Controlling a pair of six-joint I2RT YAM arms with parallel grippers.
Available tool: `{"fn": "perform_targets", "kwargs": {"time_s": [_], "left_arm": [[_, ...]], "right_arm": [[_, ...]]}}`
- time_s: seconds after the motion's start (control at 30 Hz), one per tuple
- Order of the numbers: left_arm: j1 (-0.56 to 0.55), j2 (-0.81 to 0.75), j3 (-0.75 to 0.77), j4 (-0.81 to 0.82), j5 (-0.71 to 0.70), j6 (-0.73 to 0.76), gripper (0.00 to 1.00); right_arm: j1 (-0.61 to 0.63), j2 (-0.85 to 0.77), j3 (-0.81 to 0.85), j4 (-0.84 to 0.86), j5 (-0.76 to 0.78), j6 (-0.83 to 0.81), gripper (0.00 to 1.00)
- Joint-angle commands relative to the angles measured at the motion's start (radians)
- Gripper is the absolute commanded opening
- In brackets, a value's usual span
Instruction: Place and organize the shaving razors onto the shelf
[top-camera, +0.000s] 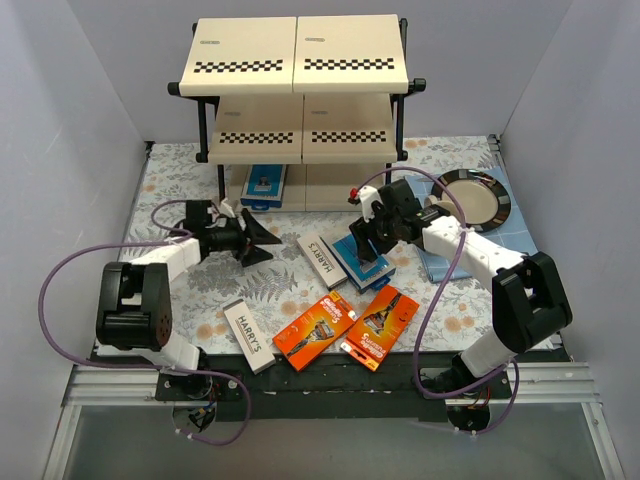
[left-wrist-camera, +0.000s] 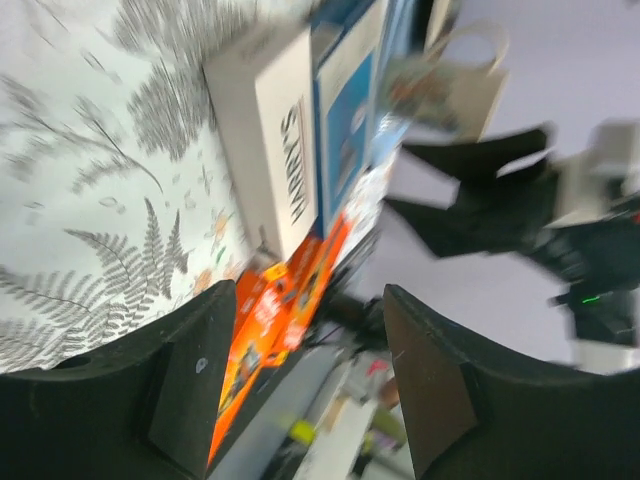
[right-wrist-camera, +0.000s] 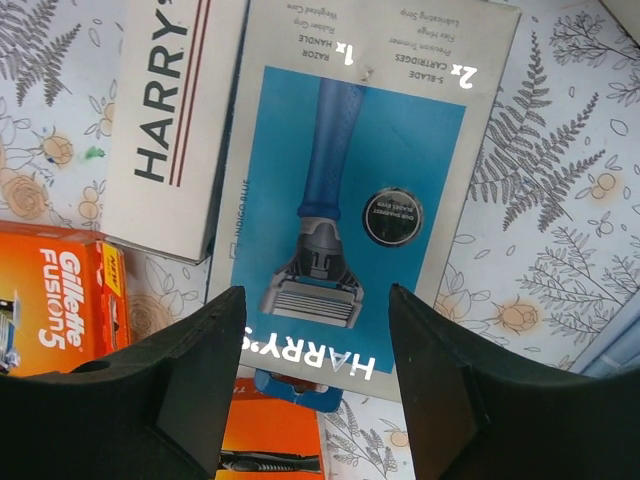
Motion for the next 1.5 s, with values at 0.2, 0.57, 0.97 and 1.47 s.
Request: {"fn": "perform_targets", "kwargs": {"time_s": [0.2, 0.57, 0.97, 1.47], "left_arm": [[-0.343, 0.074, 0.167, -0.069, -0.196, 0.162, 0.37], [-0.533, 0.332, 0.411, -0.135, -0.311, 0.311, 0.04], [-0.489, 0.294, 0.273, -0.264, -0.539, 0.432, 0.00], [-0.226, -0.029, 0.112, -0.355, -0.635, 0.511, 0.12]], "right_arm": [[-0.080, -0.136, -0.047, 0.023, 0.090, 0.040, 0.66], [-0.140, -0.247, -0.119, 0.046, 0.022, 0.107, 0.66], [-0.145, -0.274, -0.173, 0.066, -0.019, 0.081, 0.65], [-0.146, -0.224, -0.204, 0.071, 0.019, 0.069, 0.66]]}}
